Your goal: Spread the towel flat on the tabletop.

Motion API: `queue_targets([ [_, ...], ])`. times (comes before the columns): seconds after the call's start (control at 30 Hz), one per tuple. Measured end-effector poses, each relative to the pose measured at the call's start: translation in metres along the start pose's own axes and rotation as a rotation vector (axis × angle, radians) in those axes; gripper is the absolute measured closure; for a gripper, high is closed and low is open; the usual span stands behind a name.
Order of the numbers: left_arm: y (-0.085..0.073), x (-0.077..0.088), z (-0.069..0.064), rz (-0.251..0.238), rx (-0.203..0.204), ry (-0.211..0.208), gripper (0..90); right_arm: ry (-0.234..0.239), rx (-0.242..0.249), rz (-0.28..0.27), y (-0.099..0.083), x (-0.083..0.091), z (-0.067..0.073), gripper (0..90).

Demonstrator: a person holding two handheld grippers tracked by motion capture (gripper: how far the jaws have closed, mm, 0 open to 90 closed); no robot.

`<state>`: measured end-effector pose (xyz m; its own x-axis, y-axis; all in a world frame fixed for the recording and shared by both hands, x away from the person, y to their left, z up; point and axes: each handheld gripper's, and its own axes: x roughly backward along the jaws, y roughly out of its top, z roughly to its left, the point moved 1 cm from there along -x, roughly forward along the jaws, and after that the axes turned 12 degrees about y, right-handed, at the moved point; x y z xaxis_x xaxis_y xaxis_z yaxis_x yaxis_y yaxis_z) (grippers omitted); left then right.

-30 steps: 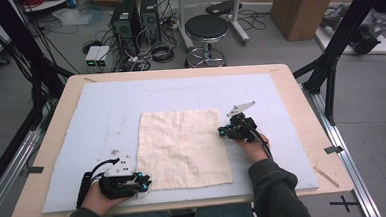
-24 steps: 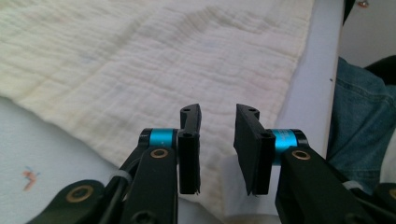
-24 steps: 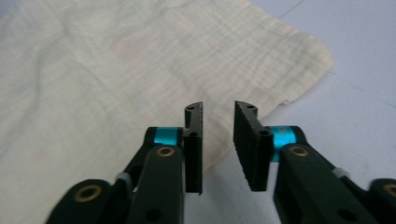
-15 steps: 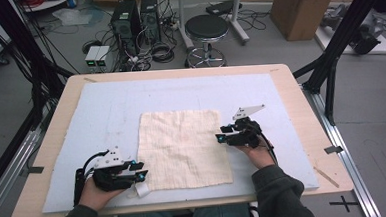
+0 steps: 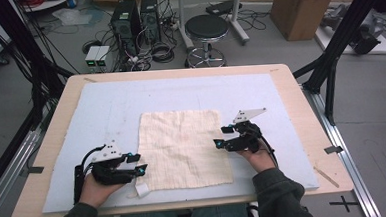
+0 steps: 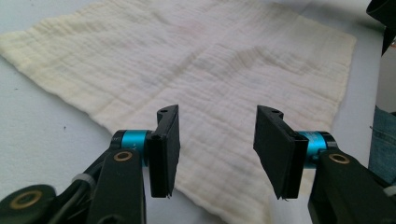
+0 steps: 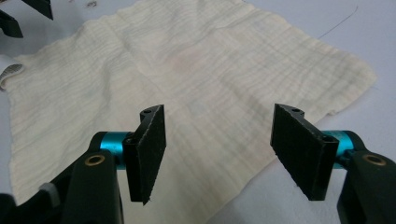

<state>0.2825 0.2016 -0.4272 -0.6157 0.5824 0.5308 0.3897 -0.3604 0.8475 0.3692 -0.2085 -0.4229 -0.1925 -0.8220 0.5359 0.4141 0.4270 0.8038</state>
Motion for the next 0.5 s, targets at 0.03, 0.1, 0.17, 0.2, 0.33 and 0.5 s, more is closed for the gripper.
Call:
queue_targets([
  [0.03, 0.001, 0.0, 0.0, -0.006, 0.004, 0.002, 50.0, 0.0, 0.004, 0.002, 0.0, 0.0, 0.001, 32.8],
  [0.1, 0.003, 0.0, 0.0, -0.008, 0.007, 0.007, 49.0, 0.004, 0.002, -0.003, 0.0, 0.0, 0.002, 31.8],
  [0.17, 0.003, 0.0, 0.0, -0.007, 0.004, 0.01, 47.3, 0.004, 0.007, -0.004, 0.001, 0.0, 0.003, 30.9],
  [0.2, 0.004, 0.0, 0.001, -0.005, 0.003, 0.011, 47.3, 0.005, 0.007, -0.004, 0.001, 0.0, 0.003, 30.9],
  [0.33, 0.004, 0.001, 0.001, -0.003, 0.007, 0.021, 45.4, 0.011, 0.016, -0.016, 0.002, 0.002, 0.008, 30.3],
  [0.5, 0.007, 0.002, 0.003, -0.008, 0.005, 0.025, 45.0, 0.011, 0.025, -0.033, 0.003, 0.006, 0.012, 29.8],
])
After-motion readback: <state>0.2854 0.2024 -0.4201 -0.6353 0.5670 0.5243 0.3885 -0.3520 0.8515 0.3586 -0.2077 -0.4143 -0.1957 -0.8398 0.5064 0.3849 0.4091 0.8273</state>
